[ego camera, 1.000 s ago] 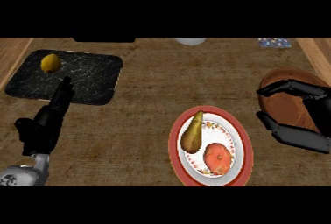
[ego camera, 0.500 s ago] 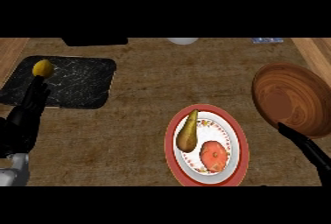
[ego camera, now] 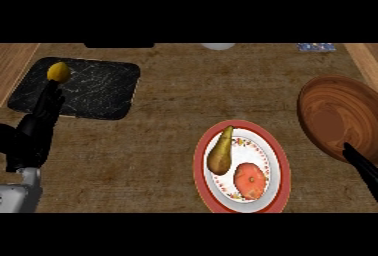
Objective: Pick the squash from the plate and place it in the bowl
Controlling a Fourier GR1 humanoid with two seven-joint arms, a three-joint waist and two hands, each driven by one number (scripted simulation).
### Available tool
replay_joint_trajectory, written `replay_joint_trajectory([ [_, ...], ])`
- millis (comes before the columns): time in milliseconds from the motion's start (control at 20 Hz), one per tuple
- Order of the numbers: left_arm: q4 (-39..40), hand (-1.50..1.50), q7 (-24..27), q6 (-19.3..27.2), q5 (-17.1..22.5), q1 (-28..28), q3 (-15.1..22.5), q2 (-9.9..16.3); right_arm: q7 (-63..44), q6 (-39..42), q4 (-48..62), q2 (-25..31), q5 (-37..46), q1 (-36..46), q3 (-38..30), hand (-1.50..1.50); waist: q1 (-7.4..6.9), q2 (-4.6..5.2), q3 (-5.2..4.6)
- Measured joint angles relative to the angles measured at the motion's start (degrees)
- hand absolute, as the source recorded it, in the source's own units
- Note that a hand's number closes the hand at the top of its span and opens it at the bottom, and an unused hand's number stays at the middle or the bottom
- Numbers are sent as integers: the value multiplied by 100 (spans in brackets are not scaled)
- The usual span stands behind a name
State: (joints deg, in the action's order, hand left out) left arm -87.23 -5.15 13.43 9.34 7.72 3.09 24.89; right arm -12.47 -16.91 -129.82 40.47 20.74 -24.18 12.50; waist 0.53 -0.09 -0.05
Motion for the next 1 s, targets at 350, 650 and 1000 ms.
replay_joint_trajectory([
  [350, 4, 0, -38, -111, -54, 101, -17, -74, -1722, 1311, -304, 563, -253, 1227, -61, -150, -153, 33, -9],
  [650, 31, 0, -120, -193, -77, 253, -57, -83, -2702, 2441, 291, 712, -604, 2380, 421, -150, -233, 49, -9],
  [1000, 130, 0, -114, -189, -189, 304, -116, -191, -3244, 3532, 1357, 169, -1048, 3548, 1056, -150, -195, 37, -2],
])
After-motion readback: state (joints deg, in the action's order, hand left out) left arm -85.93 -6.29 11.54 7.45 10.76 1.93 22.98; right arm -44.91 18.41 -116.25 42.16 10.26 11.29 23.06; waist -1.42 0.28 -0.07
